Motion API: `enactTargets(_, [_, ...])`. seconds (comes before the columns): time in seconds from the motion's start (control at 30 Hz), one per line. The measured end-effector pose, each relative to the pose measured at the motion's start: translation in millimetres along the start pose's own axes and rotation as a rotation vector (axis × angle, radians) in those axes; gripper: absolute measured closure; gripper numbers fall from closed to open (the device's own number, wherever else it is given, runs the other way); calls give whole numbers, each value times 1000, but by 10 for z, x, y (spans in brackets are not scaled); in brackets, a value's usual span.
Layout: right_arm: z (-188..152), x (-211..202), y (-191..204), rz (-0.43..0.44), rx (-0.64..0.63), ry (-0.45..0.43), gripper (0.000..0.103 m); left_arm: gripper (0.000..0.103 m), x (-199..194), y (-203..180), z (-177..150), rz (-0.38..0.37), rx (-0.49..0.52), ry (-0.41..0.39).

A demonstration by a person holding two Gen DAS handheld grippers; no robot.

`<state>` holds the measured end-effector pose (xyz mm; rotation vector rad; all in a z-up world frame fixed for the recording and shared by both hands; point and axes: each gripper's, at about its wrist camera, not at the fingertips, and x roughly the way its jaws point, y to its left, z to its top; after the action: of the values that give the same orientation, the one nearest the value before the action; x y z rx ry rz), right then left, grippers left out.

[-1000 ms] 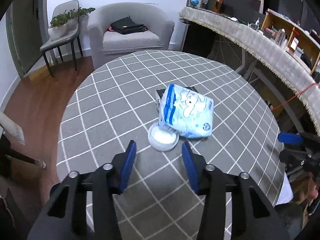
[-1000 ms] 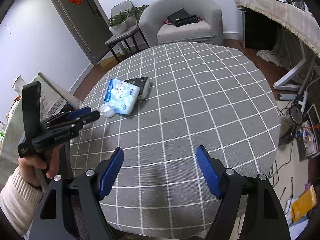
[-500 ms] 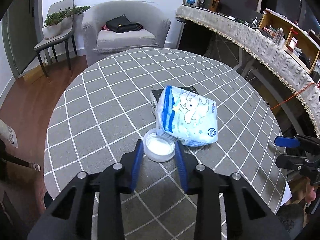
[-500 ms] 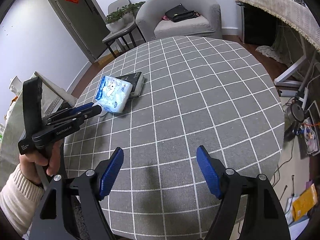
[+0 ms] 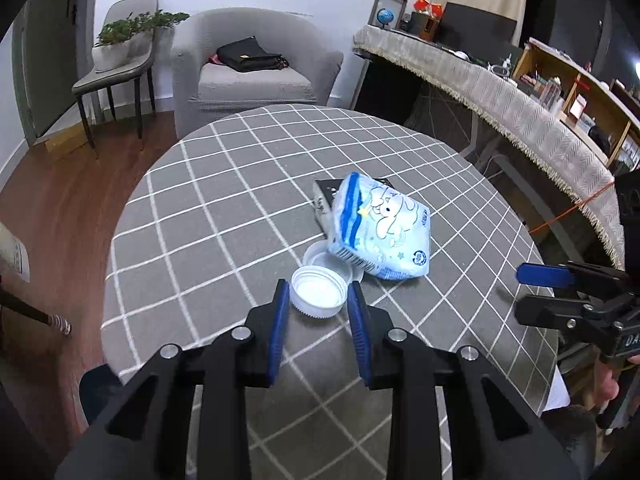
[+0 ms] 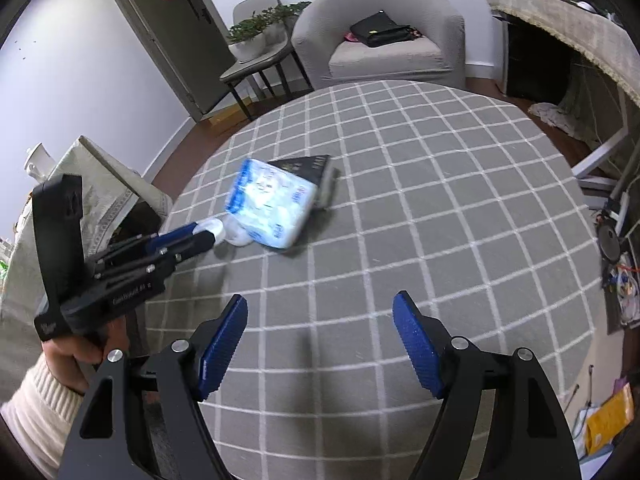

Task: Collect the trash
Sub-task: 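Grasp the white plastic lid with the left gripper while the right gripper grasps the blue-white tissue pack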

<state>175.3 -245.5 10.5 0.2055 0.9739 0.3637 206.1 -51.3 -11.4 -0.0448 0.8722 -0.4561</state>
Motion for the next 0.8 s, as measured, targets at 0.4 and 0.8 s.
enactTargets(0.4, [295,377,179,85,191,-29,13,71,-303,190,-225,15,-32,-11])
enactTargets(0.8, [462,735,337,23,325,-34,12,71,-574,491,-316,18,-73,-35])
